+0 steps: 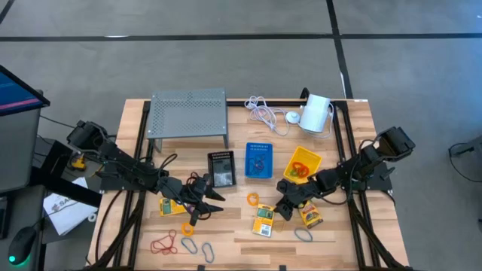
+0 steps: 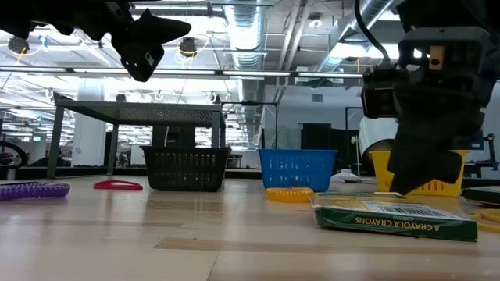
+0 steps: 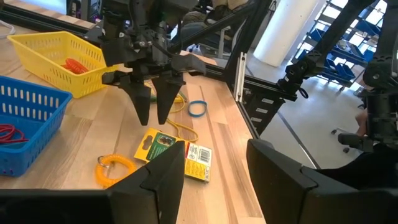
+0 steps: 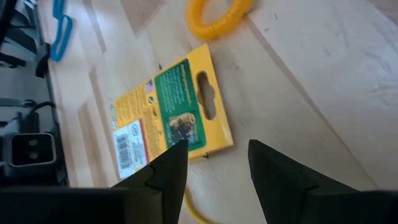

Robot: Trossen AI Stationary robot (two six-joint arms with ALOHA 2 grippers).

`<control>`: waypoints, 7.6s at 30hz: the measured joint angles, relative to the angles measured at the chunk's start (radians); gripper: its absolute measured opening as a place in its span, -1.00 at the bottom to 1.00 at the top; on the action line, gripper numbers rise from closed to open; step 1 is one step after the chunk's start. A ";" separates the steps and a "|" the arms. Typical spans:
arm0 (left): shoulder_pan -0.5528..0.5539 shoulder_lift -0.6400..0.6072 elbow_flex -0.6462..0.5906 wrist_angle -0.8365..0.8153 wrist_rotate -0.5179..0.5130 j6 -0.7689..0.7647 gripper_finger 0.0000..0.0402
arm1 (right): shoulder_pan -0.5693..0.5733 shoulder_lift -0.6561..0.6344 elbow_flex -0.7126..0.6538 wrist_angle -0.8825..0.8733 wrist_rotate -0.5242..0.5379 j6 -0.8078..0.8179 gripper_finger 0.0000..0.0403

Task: Pick & Place Office Desk Supplies
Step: Put the crayon box into the black basket

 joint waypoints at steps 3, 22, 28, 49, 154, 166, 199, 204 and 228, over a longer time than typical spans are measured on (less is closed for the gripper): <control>0.000 0.000 0.000 0.000 0.000 0.000 -0.16 | 0.000 0.000 0.000 0.017 0.000 0.000 -0.19; 0.000 0.000 0.000 0.000 0.002 0.000 -0.16 | -0.014 0.136 0.003 0.207 -0.068 0.004 -0.20; 0.000 -0.001 0.000 0.000 0.002 0.000 -0.16 | -0.014 0.136 0.003 0.203 -0.077 -0.004 -0.44; 0.000 -0.001 0.000 0.000 0.000 0.003 -0.16 | -0.014 0.109 -0.003 0.254 -0.089 -0.064 -0.99; 0.323 0.233 0.422 -0.179 0.273 0.188 -0.84 | -0.175 -0.541 0.053 0.030 -0.163 -0.567 -1.00; 0.324 0.233 0.421 -0.180 0.281 0.188 -0.80 | -0.175 -0.541 0.053 0.055 -0.159 -0.566 -0.64; 0.332 0.099 0.419 -0.470 0.244 0.187 -0.87 | -0.301 -0.742 0.053 -0.150 -0.156 -0.569 -0.11; 0.331 -0.025 0.420 -0.706 0.121 0.177 -0.85 | -0.300 -0.753 0.053 -0.169 -0.156 -0.574 -0.14; 0.340 -0.171 0.271 -1.025 -0.075 -0.158 -0.84 | -0.297 -0.753 0.053 -0.196 -0.157 -0.599 -0.18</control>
